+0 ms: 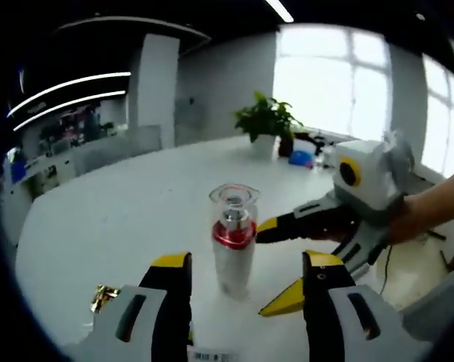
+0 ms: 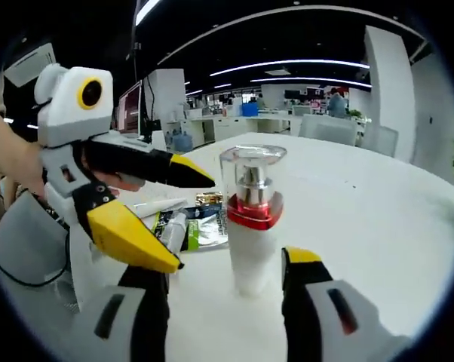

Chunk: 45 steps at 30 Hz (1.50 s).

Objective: Arrange the skincare products in the storage area until every visible bottle or jar stands upright without overlapping.

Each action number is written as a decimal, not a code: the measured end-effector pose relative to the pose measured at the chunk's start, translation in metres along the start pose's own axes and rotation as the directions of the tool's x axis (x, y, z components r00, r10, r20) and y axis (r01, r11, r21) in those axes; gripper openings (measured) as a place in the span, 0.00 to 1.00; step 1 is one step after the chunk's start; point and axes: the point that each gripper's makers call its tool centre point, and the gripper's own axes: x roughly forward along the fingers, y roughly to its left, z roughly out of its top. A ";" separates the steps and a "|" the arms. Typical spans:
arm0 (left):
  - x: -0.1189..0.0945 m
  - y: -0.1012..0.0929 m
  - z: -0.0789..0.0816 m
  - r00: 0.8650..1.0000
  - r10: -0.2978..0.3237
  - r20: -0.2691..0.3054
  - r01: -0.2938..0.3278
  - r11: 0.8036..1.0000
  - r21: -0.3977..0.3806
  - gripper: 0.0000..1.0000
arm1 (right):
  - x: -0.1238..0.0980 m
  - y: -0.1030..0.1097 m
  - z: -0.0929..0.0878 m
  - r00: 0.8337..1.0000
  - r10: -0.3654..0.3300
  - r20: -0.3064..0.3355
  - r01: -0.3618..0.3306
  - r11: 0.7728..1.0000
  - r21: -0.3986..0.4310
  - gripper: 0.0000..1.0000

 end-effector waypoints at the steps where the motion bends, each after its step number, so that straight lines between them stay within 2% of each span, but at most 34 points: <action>1: -0.004 0.000 0.000 1.000 0.002 0.002 -0.002 1.000 -0.006 0.58 | -0.002 0.003 -0.002 1.000 -0.001 -0.002 0.001 1.000 0.004 0.63; 8: -0.030 0.001 -0.006 0.999 0.036 0.011 -0.036 0.999 -0.029 0.65 | -0.018 0.022 -0.001 1.000 -0.003 0.009 0.003 1.000 0.029 0.67; 15: -0.055 0.002 -0.022 0.998 0.070 -0.003 -0.070 0.996 -0.058 0.70 | -0.027 0.042 0.003 1.000 0.011 0.022 -0.012 0.999 0.045 0.71; 17: -0.064 0.002 -0.030 0.996 0.084 -0.029 -0.086 0.995 -0.059 0.71 | -0.030 0.050 0.001 0.999 0.020 0.025 -0.022 0.998 0.055 0.72; 23: -0.091 0.005 -0.046 0.993 0.115 -0.041 -0.118 0.989 -0.089 0.76 | -0.038 0.068 -0.012 1.000 0.023 0.015 -0.024 0.994 0.109 0.77; 28: -0.115 0.011 -0.057 0.988 0.146 -0.056 -0.151 0.983 -0.101 0.79 | -0.042 0.080 -0.015 1.000 0.019 0.012 -0.020 0.991 0.133 0.81; 36: -0.155 0.024 -0.077 0.977 0.199 -0.074 -0.208 0.968 -0.142 0.86 | -0.053 0.094 -0.008 1.000 -0.004 0.030 -0.001 0.987 0.162 0.84; 41: -0.183 0.029 -0.091 0.971 0.223 -0.085 -0.235 0.958 -0.166 0.88 | -0.062 0.099 0.000 0.997 -0.039 0.062 0.026 0.981 0.193 0.86; 43: -0.193 0.030 -0.096 0.970 0.228 -0.085 -0.240 0.956 -0.170 0.89 | -0.065 0.097 0.004 0.996 -0.068 0.061 0.057 0.985 0.163 0.86; 45: -0.205 0.031 -0.101 0.967 0.236 -0.095 -0.249 0.953 -0.174 0.90 | -0.068 0.096 0.015 0.991 -0.093 0.097 0.073 0.978 0.193 0.86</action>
